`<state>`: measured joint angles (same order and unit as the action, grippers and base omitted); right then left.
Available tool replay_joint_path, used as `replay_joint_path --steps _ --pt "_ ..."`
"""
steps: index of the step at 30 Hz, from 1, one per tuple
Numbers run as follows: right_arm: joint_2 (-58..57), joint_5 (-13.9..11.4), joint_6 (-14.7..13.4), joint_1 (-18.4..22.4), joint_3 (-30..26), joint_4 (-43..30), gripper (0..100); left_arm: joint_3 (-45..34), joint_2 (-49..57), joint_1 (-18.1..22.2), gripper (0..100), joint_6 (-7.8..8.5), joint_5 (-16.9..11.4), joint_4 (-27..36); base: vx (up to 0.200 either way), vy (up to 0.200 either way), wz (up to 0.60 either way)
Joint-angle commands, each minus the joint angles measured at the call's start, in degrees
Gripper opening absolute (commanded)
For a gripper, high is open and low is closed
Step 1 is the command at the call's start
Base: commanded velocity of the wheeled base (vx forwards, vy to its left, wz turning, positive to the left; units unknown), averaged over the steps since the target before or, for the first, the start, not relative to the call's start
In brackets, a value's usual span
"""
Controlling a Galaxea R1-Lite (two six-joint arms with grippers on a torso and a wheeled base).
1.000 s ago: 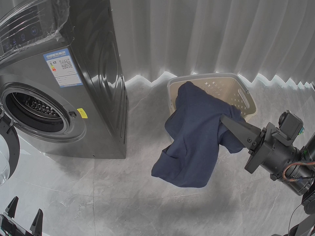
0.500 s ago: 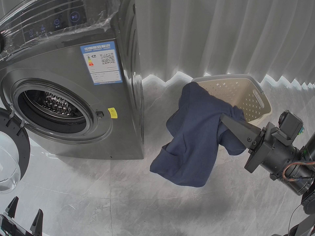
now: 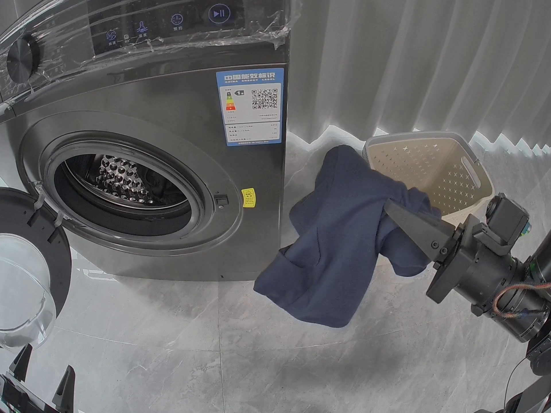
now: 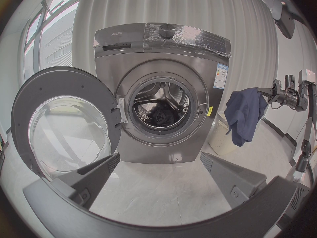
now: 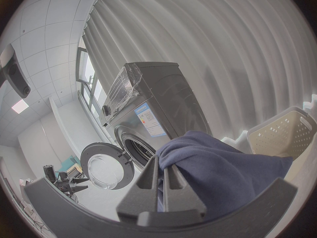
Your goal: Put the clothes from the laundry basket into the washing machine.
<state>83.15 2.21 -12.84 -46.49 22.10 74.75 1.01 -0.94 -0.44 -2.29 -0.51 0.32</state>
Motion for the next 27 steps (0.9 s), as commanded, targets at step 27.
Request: replay_joint_path --steps 27 --pt "0.1 -0.1 0.0 0.3 -0.3 0.0 0 -0.9 0.9 0.0 100 0.01 0.0 0.0 -0.126 0.030 0.00"
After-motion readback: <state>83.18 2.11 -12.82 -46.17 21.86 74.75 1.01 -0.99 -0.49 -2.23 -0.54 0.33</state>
